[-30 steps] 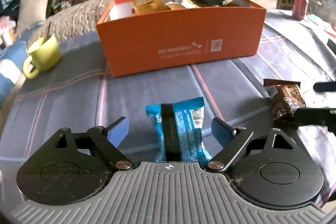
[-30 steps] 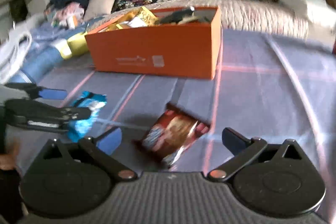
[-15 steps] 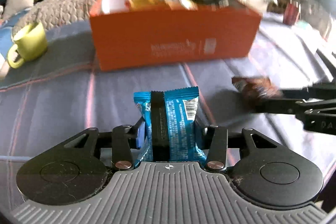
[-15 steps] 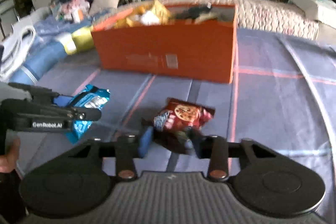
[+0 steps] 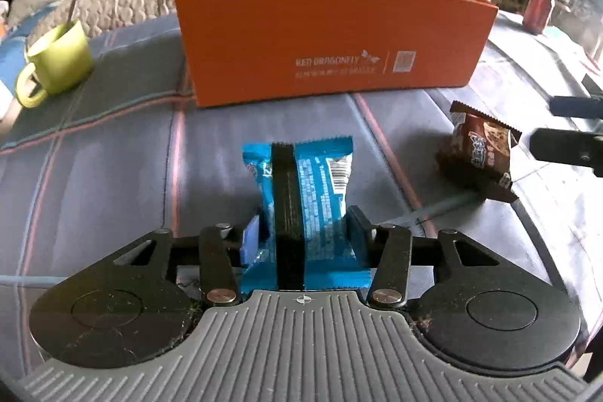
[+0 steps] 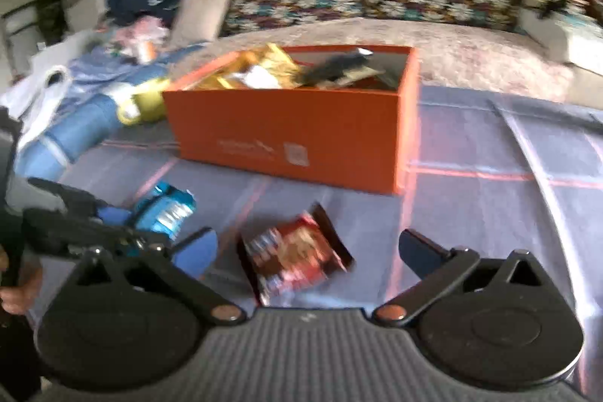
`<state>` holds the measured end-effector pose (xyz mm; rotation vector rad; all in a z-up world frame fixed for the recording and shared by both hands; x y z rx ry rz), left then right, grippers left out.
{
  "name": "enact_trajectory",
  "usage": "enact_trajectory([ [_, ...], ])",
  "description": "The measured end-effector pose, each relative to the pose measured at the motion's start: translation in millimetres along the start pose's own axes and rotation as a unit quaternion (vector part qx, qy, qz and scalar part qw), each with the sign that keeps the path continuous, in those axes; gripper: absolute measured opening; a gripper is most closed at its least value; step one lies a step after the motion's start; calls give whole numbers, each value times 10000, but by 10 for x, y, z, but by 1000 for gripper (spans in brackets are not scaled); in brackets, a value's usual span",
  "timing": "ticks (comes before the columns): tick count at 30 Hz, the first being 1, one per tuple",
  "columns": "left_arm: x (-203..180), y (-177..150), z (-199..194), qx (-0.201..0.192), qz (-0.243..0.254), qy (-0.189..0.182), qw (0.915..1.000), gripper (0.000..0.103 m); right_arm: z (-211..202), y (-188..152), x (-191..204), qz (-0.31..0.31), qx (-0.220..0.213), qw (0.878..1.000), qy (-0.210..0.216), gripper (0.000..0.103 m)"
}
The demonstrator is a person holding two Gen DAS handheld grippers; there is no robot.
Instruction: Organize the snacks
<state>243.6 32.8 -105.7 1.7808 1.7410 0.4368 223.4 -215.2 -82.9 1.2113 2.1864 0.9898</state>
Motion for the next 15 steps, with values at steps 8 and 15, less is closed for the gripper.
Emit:
enact_trajectory([
  [8, -68, 3, 56, -149, 325, 125, 9993, 50, 511, -95, 240, -762, 467, 9958, 197, 97],
  [15, -8, 52, -20, -184, -60, -100, 9998, 21, 215, -181, 218, -206, 369, 9991, -18, 57],
])
Point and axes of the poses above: each gripper's, at about its wrist camera, not at the fingertips, and z roughly the way its jaws point, x to its left, y to its top, the point moved 2 cm from there along z, roughly the way its jaws point, and after that the axes turned 13 degrees about -z, right-handed, at the moved point
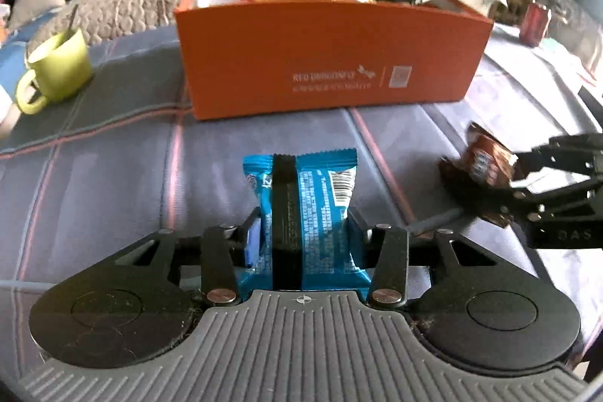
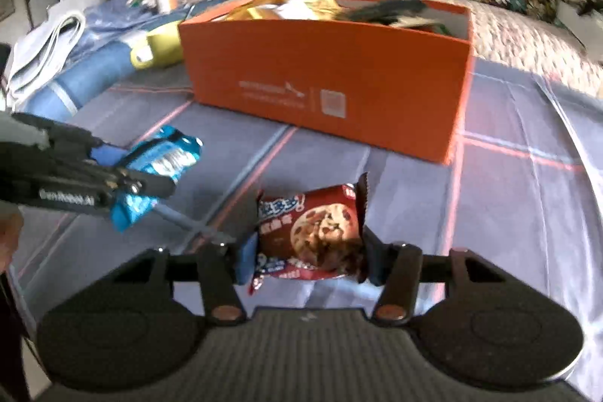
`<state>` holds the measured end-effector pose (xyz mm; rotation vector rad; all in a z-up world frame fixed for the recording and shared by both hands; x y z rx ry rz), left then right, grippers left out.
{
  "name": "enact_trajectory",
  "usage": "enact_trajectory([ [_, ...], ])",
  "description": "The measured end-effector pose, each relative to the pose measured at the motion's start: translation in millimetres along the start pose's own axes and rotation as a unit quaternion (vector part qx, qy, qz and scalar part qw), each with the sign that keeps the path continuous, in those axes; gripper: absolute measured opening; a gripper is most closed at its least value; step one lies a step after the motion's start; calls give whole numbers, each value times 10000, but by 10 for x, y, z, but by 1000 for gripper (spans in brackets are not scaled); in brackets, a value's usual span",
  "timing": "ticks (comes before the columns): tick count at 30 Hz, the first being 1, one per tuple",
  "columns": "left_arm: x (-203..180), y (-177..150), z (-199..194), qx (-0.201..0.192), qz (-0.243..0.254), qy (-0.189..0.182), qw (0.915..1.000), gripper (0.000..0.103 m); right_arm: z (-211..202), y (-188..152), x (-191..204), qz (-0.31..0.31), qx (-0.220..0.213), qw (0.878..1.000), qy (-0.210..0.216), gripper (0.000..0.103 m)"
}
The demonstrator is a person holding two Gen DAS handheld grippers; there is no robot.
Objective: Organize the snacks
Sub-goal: 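Carry both snacks into the orange box and open both grippers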
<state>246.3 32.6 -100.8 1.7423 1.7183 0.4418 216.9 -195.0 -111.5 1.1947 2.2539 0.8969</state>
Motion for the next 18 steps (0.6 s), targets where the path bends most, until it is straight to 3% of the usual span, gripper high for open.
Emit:
enact_trajectory([
  [5, 59, 152, -288, -206, -331, -154, 9991, 21, -437, 161, -107, 384, -559, 9977, 59, 57],
  [10, 33, 779, -527, -760, -505, -366, 9952, 22, -690, 821, -348, 60, -1354, 9904, -272, 57],
  [13, -29, 1260, -483, -1058, -402, -310, 9931, 22, -492, 1248, -587, -111, -1499, 9875, -471, 58],
  [18, -29, 1842, -58, -1092, -293, -17, 9936, 22, 95, 1669, -914, -156, -1360, 9897, -408, 60],
])
Point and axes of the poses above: each gripper's, at about its wrist camera, not at the fingertips, and z roughly the way its jaws point, x to its left, y to its top, the point moved 2 cm from there along z, roughly the way its jaws point, and after that the axes turned 13 degrees about -z, right-handed, at the moved point
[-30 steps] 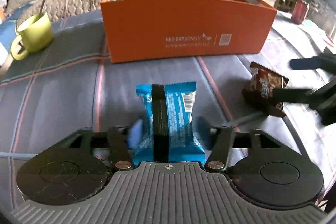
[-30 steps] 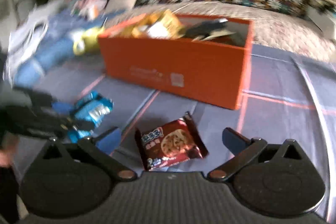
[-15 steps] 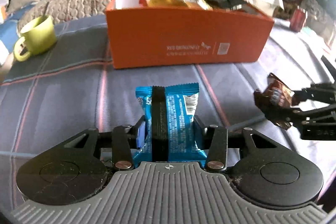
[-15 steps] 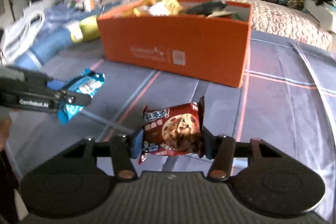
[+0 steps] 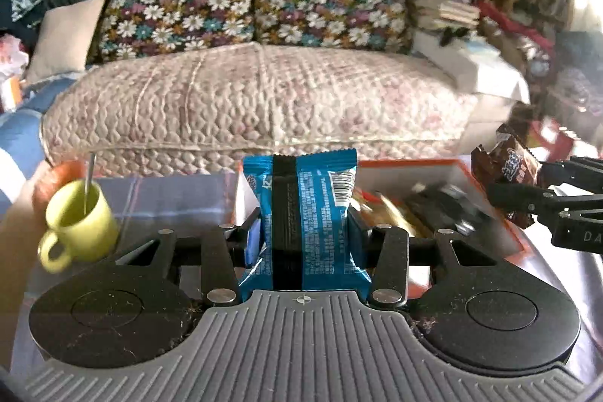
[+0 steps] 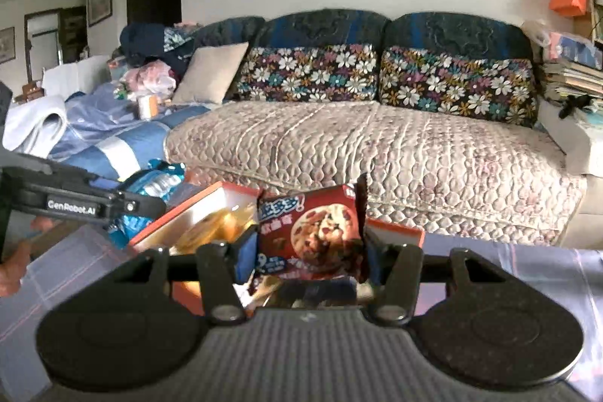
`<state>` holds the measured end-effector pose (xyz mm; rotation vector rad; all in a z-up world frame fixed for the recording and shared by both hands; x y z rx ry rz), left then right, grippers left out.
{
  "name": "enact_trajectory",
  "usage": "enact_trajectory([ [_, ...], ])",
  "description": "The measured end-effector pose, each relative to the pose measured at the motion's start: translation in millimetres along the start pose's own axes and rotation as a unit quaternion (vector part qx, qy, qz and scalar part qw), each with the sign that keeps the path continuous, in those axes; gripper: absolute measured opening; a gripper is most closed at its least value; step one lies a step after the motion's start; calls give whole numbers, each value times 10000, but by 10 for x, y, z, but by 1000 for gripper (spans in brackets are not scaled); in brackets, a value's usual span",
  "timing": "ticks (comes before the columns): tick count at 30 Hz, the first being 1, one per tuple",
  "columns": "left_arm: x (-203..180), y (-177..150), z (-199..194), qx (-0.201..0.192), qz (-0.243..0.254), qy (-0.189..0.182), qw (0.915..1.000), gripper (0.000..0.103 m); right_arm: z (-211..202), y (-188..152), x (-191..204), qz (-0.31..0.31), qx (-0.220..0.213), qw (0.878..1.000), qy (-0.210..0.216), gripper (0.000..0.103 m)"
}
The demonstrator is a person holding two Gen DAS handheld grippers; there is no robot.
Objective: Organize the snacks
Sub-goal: 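Carry both snacks into the orange box and open both grippers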
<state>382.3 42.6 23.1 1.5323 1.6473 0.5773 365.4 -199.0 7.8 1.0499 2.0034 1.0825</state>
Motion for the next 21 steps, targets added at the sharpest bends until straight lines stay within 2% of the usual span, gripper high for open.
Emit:
enact_trajectory([
  [1, 15, 38, 132, 44, 26, 54, 10000, 23, 139, 4, -33, 39, 23, 10000, 59, 65],
  [2, 45, 61, 262, 73, 11, 134, 9999, 28, 236, 17, -58, 88, 2, 9999, 81, 68],
  [3, 80, 78, 350, 78, -43, 207, 9997, 40, 300, 14, -79, 152, -20, 9998, 94, 79],
  [4, 121, 69, 394, 77, -139, 272, 9995, 47, 287, 17, -83, 203, -76, 9997, 101, 84],
  [6, 212, 19, 322, -33, -354, 117, 9993, 68, 114, -14, -49, 282, -363, 9989, 107, 102],
  [8, 281, -105, 154, -157, -449, -4, 9989, 76, -97, -93, 26, 287, -461, 9985, 49, 103],
  [11, 297, -346, -87, -156, -437, 105, 9989, 76, -404, -282, 146, 420, -354, 9985, -12, 103],
  [18, 137, -1175, -803, 102, -335, 334, 9988, 87, -1085, -854, 546, 877, 294, 9956, -125, 103],
  [21, 37, -1523, -1105, 286, -348, 381, 9983, 87, -1331, -1101, 734, 994, 605, 9929, -250, 103],
])
Point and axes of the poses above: each gripper's, at about its wrist camera, not at the fingertips, and z roughly the way its jaws point, x to its left, y to its top, the point moved 2 cm from there along z, roughly the way its jaws point, and after that the axes turned 13 degrees about -z, right-handed, at the moved point
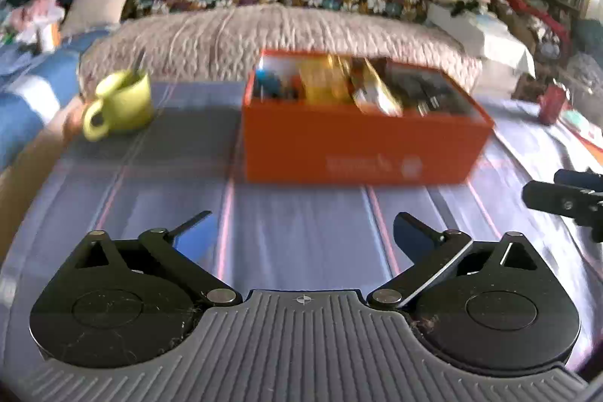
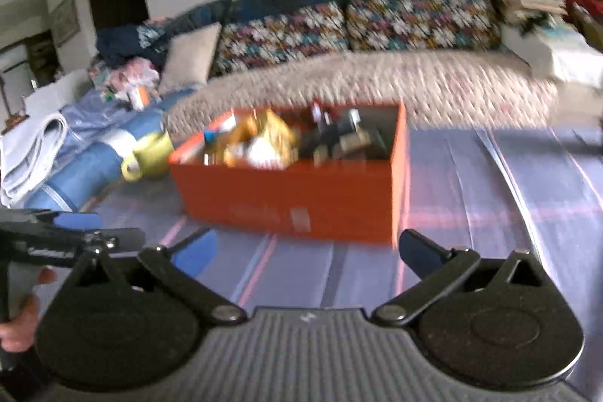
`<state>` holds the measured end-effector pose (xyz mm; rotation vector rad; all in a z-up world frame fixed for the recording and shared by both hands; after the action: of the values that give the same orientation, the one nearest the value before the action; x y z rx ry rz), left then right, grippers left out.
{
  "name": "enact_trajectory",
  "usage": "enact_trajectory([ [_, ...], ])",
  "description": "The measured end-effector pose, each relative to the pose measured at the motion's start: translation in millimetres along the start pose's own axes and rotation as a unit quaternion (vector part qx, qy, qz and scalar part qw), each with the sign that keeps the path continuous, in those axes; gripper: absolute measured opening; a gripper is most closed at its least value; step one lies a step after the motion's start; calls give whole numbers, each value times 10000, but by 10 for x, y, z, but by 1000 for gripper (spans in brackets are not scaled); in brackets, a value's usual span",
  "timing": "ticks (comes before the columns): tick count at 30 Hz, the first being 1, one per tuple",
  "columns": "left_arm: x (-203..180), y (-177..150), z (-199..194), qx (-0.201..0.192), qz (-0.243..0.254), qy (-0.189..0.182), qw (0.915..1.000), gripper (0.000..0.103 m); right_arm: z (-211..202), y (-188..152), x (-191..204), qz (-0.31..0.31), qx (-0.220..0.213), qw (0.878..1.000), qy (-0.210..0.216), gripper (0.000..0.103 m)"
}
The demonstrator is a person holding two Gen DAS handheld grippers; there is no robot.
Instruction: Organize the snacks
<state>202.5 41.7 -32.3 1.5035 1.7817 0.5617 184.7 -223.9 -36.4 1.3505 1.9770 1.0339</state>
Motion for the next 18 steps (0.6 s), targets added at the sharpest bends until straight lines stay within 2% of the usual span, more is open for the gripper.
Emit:
enact_trajectory([
  [5, -66, -454, -398, 145, -1, 71, 9999, 87, -302, -330, 231, 118, 507, 9974, -497, 103],
  [9, -139, -686, -704, 88, 38, 323, 9994, 87, -571, -458, 428, 15, 729, 9923, -1002, 103],
  [14, -215, -898, -1077, -23, 83, 230, 9997, 86, -1028, -535, 660, -57, 373, 9922, -1187, 103],
  [18, -308, -976, -1358, -291, 188, 154, 9993, 85, -1316, -531, 784, -161, 95, 9921, -1241, 103],
])
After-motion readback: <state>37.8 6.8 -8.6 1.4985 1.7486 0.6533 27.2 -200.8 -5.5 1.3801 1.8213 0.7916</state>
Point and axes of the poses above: each gripper's, at about its wrist camera, not at the fingertips, and z roughly the way its jaws point, x to its left, y to its top, the point moved 2 cm from there along z, roughly the way its jaws point, and after that the axes turned 13 degrees about -z, right-handed, at the moved point
